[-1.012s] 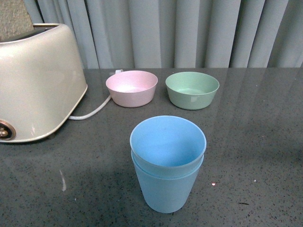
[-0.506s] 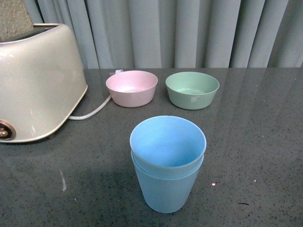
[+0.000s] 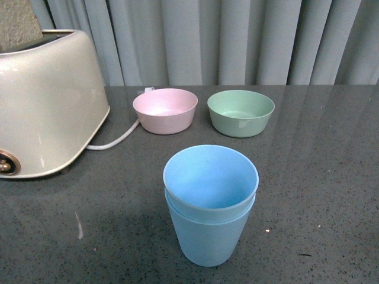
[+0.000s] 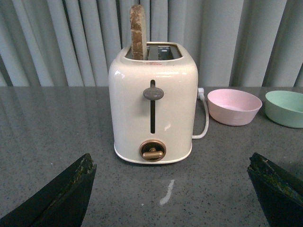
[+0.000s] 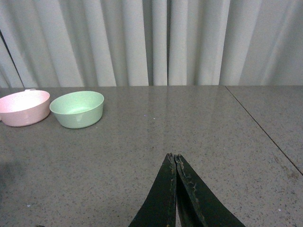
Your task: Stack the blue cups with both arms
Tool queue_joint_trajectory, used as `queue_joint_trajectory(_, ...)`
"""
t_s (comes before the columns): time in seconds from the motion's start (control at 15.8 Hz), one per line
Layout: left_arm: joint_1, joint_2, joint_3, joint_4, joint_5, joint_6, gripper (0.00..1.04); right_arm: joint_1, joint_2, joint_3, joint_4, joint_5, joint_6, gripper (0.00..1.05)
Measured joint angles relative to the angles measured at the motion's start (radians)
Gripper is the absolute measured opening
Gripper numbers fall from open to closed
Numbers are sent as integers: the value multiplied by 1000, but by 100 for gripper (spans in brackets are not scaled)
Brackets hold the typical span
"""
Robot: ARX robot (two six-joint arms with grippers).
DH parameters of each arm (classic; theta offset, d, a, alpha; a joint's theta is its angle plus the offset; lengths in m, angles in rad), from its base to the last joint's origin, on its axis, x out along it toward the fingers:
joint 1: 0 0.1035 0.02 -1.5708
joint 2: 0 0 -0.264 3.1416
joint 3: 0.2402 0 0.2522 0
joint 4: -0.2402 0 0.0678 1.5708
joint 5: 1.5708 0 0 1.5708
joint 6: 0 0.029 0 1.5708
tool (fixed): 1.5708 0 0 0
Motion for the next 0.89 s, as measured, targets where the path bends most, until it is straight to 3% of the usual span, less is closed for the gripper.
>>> queue_joint_trajectory(0.51,0,0,0,0,0,0,98,0,-38,-35,2,0,-1,4)
queue_joint_trajectory(0.57,0,0,0,0,0,0,98,0,-38,-35,3,0,-1,27)
queue_joint_trajectory(0.7,0,0,0,0,0,0,98,0,-38,-35,3,0,-1,100)
queue_joint_trajectory(0.89,0,0,0,0,0,0,98,0,-38,-35,2,0,-1,98)
